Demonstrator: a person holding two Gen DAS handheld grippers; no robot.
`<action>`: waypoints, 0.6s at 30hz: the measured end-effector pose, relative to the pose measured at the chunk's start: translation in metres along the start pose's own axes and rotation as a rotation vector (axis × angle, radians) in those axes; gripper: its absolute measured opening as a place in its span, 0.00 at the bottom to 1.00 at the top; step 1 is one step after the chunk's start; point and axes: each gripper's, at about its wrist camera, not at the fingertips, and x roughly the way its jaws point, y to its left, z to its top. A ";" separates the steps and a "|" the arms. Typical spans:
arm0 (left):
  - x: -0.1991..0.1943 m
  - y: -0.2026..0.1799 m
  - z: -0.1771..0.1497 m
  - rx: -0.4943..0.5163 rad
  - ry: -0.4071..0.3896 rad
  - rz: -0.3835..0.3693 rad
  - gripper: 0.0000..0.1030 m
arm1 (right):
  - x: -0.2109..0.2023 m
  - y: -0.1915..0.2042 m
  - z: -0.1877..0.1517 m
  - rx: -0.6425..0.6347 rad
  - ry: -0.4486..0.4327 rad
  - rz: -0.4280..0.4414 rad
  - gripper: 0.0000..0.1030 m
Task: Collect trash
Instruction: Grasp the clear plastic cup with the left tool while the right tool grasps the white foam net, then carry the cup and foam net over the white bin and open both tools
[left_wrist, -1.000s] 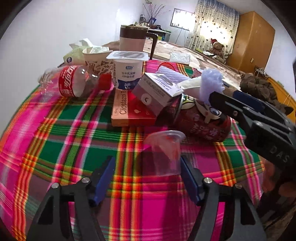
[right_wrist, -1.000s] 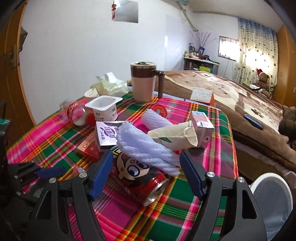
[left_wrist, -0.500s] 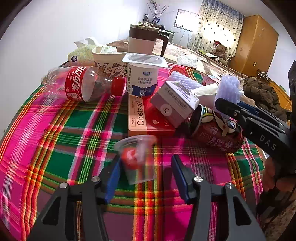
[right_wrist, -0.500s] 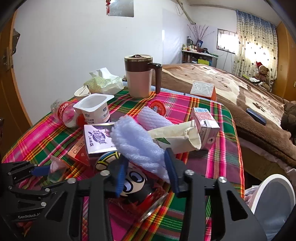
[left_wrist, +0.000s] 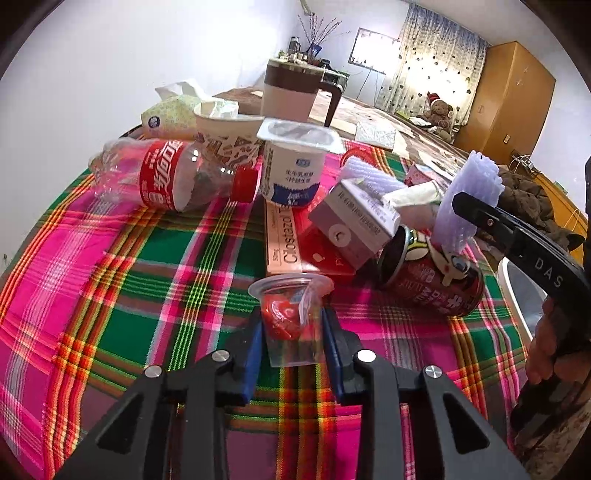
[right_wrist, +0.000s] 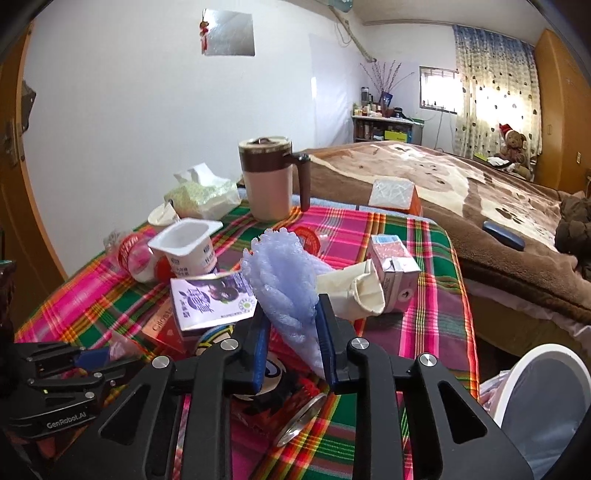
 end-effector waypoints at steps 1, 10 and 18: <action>-0.002 0.000 0.002 0.001 -0.004 -0.002 0.31 | -0.002 -0.001 0.001 0.006 -0.006 0.005 0.24; -0.028 -0.022 0.020 0.047 -0.070 -0.046 0.31 | -0.025 -0.017 0.006 0.102 -0.053 0.024 0.24; -0.032 -0.060 0.038 0.110 -0.092 -0.107 0.31 | -0.053 -0.045 0.000 0.182 -0.077 0.022 0.24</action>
